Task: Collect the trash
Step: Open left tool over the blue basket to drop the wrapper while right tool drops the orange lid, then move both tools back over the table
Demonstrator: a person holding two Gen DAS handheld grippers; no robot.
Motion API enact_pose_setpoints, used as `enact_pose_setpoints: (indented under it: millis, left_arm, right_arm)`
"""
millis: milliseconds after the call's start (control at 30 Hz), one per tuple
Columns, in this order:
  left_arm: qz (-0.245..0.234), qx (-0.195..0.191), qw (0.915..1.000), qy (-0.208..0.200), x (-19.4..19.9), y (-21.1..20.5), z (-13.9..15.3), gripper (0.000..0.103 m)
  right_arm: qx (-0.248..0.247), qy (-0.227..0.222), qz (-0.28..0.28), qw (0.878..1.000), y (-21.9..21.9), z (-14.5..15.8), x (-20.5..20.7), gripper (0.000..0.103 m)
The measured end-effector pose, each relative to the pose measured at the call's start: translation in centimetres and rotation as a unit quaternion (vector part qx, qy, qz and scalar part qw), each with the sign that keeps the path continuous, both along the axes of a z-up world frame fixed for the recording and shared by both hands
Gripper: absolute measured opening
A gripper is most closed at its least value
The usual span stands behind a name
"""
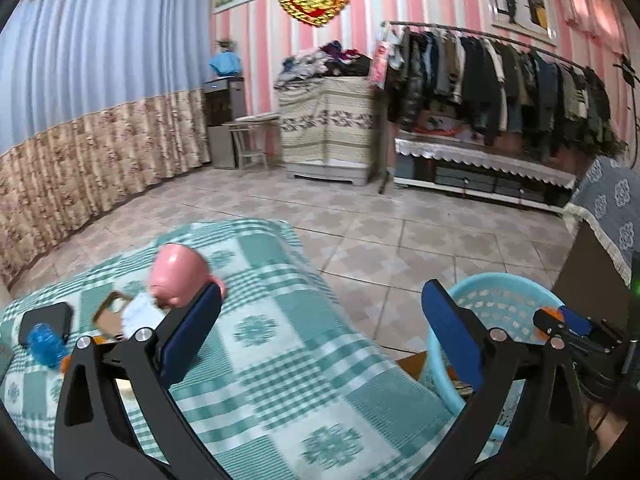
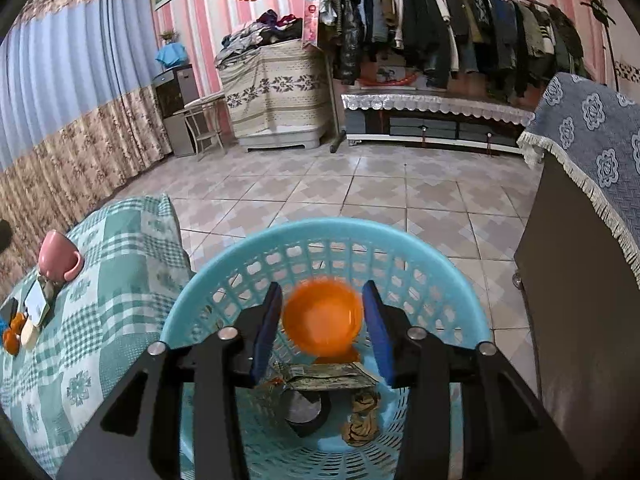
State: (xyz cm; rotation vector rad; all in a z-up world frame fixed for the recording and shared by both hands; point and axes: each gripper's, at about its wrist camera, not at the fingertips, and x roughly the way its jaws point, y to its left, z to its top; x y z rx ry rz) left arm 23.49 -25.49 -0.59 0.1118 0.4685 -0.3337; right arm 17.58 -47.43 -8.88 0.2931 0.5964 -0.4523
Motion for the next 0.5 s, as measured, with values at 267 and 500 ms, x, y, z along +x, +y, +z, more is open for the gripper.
enact_pose_setpoints:
  millis: [267, 500]
  left_arm:
    - [0.027, -0.012, 0.9996, 0.000, -1.0, 3.5, 0.8, 0.098]
    - [0.050, -0.022, 0.9985, -0.002, -1.8, 7.7, 1.4, 0.098]
  right_arm:
    - [-0.022, 0.006, 0.000, 1.000, 0.4, 0.3, -0.2, 0.081]
    - [-0.051, -0.012, 0.016, 0.998, 2.5, 1.8, -0.3, 0.092]
